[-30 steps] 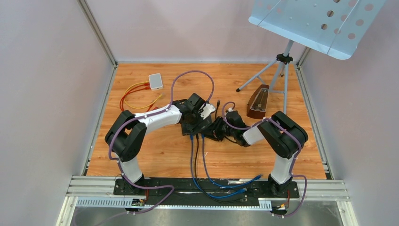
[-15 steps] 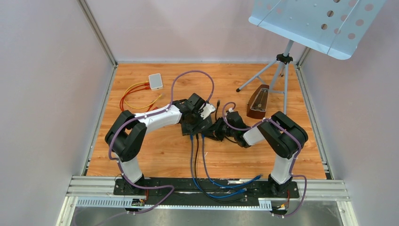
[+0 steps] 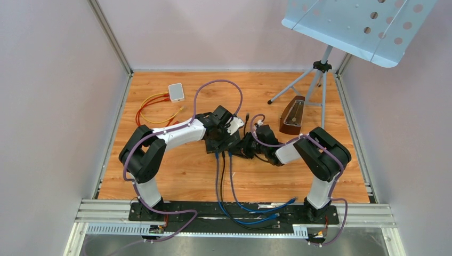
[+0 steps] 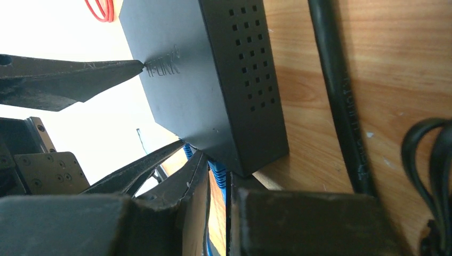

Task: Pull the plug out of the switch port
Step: Pull the connector from the switch port.

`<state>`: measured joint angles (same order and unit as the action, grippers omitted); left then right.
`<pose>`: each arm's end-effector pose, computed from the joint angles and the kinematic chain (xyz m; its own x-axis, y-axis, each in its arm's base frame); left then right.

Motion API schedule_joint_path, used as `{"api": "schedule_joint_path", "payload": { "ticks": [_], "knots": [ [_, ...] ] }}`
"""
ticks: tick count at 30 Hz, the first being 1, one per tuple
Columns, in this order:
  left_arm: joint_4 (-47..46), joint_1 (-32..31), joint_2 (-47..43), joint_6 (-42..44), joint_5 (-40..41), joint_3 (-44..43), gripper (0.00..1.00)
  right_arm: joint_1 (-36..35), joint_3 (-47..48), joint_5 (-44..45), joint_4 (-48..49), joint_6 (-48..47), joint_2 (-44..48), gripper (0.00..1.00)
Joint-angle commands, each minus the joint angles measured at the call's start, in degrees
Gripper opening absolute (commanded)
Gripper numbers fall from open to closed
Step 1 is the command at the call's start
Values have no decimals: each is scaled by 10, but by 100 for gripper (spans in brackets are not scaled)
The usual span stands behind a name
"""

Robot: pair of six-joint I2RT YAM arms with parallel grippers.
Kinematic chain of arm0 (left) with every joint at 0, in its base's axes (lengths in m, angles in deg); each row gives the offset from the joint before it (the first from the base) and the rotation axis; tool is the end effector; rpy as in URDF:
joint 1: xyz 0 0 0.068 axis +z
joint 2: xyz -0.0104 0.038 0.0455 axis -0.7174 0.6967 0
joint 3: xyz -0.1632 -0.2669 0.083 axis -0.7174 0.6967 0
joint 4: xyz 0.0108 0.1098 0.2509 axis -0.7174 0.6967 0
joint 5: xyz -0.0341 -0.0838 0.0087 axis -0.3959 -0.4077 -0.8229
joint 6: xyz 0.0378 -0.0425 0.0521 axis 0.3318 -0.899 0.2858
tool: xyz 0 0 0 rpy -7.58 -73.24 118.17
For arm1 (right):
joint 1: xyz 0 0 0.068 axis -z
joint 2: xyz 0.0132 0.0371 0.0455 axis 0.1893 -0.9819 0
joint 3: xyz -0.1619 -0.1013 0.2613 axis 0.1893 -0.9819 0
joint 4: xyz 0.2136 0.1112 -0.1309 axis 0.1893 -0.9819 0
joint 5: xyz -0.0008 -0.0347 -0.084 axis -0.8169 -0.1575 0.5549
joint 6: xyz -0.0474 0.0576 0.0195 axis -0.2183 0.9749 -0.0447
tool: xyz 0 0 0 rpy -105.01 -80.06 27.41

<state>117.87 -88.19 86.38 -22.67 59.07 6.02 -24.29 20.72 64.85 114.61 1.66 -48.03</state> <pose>0.2875 -0.2633 0.2002 -0.5354 0.7332 -0.4193 0.7877 0.6126 0.0654 0.2707 0.2211 0.1185 -0.9074 0.4079 -0.1016 0.1494 0.5389 0.8290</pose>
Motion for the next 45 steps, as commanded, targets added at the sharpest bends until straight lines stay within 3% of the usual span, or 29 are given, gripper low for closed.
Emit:
{"api": "schedule_joint_path", "payload": {
  "ticks": [1,33,39,45],
  "knots": [
    [28,-2,26,-8,-32,6,74,0,-6,6,-69,-53,9,0],
    [9,10,21,-27,-46,18,74,-3,-2,-18,-113,-79,47,0],
    [13,10,19,-28,-46,19,73,-1,17,-1,-116,-66,40,22],
    [1,12,2,-38,-40,24,73,-7,43,12,-151,-92,42,34]
  ]
}}
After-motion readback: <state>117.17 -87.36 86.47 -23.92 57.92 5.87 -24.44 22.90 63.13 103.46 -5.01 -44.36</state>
